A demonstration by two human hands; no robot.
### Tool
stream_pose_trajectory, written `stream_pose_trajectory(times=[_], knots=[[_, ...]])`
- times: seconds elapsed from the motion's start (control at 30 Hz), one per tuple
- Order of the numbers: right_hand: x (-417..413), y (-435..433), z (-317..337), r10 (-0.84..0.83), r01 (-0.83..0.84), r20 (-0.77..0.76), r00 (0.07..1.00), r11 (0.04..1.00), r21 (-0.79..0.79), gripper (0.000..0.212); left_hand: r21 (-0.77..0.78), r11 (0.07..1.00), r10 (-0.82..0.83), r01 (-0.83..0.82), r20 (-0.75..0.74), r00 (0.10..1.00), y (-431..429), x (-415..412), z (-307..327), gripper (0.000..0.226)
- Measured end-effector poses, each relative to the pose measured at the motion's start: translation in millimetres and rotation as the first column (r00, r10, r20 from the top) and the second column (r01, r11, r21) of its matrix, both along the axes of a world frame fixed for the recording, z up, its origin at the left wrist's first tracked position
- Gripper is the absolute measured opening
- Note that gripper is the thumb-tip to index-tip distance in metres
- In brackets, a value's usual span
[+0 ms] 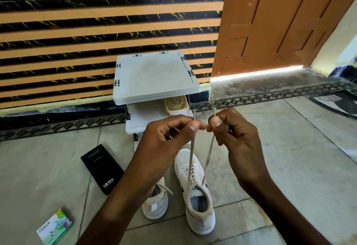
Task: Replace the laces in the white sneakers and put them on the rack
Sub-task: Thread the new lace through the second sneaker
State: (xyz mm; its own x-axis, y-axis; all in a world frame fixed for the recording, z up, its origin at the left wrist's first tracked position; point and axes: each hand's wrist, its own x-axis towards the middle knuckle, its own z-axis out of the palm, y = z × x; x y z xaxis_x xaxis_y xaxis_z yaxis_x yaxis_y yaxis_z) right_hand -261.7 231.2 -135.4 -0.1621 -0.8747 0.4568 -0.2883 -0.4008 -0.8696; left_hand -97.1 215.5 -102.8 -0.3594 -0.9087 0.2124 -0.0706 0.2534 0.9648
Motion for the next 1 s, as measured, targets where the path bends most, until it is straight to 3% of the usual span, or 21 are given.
stream_pose_trajectory(times=[0.17, 0.27, 0.43, 0.5, 0.57, 0.6, 0.67, 0.73, 0.83, 1.0], knots=[[-2, -4, -10, 0.024, -0.023, -0.033, 0.999, 0.999, 0.045, 0.024, 0.001, 0.999, 0.034, -0.034, 0.005, 0.999, -6, -2, -15, 0.017], [-8, -14, -30, 0.030, -0.007, -0.139, 0.990, 0.987, 0.158, 0.026, 0.053, 0.996, 0.074, -0.076, 0.028, 0.997, -21, -5, -45, 0.017], [-23, -28, -96, -0.005, 0.158, -0.345, 0.939, 0.894, 0.419, 0.020, 0.337, 0.927, 0.151, -0.166, 0.069, 0.986, -47, -13, -124, 0.013], [-28, -27, -119, 0.072, 0.130, -0.349, 0.934, 0.843, 0.522, 0.016, 0.404, 0.893, 0.131, -0.199, 0.190, 0.973, -52, -13, -155, 0.042], [-33, -24, -137, 0.152, 0.111, -0.365, 0.918, 0.786, 0.608, 0.031, 0.413, 0.889, 0.043, -0.198, 0.356, 0.934, -49, -11, -177, 0.069], [-36, -22, -144, 0.162, 0.151, -0.409, 0.898, 0.759, 0.633, 0.031, 0.412, 0.892, -0.010, -0.185, 0.427, 0.904, -45, -11, -185, 0.070], [-41, -18, -159, 0.140, 0.314, -0.539, 0.831, 0.680, 0.662, 0.020, 0.391, 0.898, -0.084, -0.201, 0.602, 0.794, -36, -10, -197, 0.051], [-46, -12, -173, 0.177, 0.417, -0.603, 0.778, 0.573, 0.706, 0.043, 0.353, 0.909, -0.122, -0.222, 0.735, 0.666, -27, -9, -207, 0.031], [-42, -3, -183, 0.252, 0.292, -0.447, 0.859, 0.475, 0.830, 0.055, 0.336, 0.919, -0.107, -0.209, 0.721, 0.685, -18, -11, -217, 0.031], [-30, 1, -193, 0.120, 0.195, -0.377, 0.918, 0.692, 0.695, 0.022, 0.283, 0.945, -0.055, -0.164, 0.631, 0.774, -17, -16, -218, 0.017]])
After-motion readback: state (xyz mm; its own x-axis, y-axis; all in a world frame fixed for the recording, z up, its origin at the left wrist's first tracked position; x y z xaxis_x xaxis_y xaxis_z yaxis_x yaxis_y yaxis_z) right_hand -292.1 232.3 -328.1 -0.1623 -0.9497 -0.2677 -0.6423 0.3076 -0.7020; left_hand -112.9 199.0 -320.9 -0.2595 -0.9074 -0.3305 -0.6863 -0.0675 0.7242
